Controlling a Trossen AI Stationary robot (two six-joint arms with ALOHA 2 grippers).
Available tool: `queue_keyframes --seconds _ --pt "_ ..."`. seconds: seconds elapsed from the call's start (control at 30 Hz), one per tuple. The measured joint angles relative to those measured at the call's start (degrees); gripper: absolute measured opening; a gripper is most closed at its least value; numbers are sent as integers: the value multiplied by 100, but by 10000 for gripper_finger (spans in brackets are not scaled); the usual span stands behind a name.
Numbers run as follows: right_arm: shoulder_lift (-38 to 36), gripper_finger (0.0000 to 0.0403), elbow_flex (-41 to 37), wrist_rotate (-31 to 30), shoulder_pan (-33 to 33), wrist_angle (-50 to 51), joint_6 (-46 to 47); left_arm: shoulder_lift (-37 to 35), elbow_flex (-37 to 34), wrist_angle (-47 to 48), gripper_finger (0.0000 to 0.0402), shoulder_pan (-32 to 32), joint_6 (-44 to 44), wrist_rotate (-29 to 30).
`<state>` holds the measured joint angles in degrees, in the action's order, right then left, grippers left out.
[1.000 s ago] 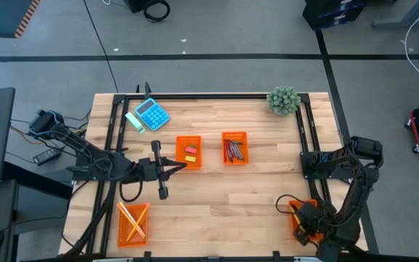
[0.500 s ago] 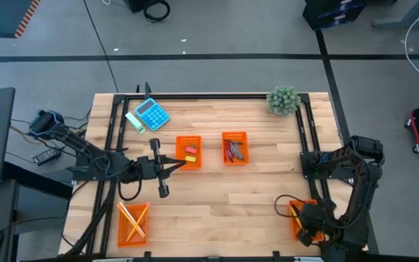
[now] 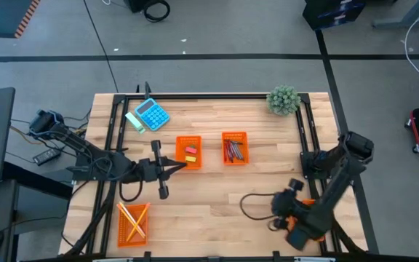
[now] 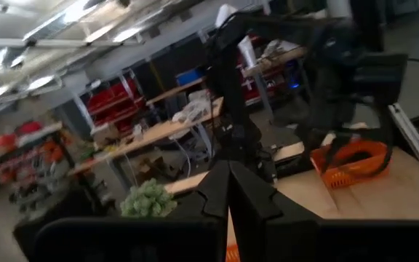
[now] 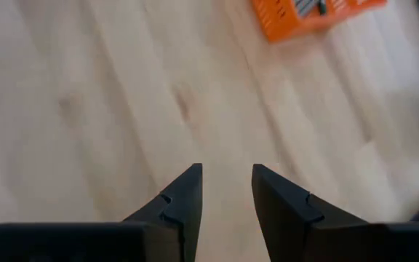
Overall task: Sort crayons/erasers/pens/pencils in bins
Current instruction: Return to Home Position
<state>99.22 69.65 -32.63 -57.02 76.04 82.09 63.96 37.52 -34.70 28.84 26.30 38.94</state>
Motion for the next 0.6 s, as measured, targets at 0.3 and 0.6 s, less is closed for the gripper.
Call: queue_keyframes --seconds 0.3,0.6 --pt "0 126 -2 105 1090 -476 -2674 0 0 -159 9 -2 182 -596" --pt "-1 126 -4 544 1811 -639 -4397 0 0 -141 29 -18 138 -199"
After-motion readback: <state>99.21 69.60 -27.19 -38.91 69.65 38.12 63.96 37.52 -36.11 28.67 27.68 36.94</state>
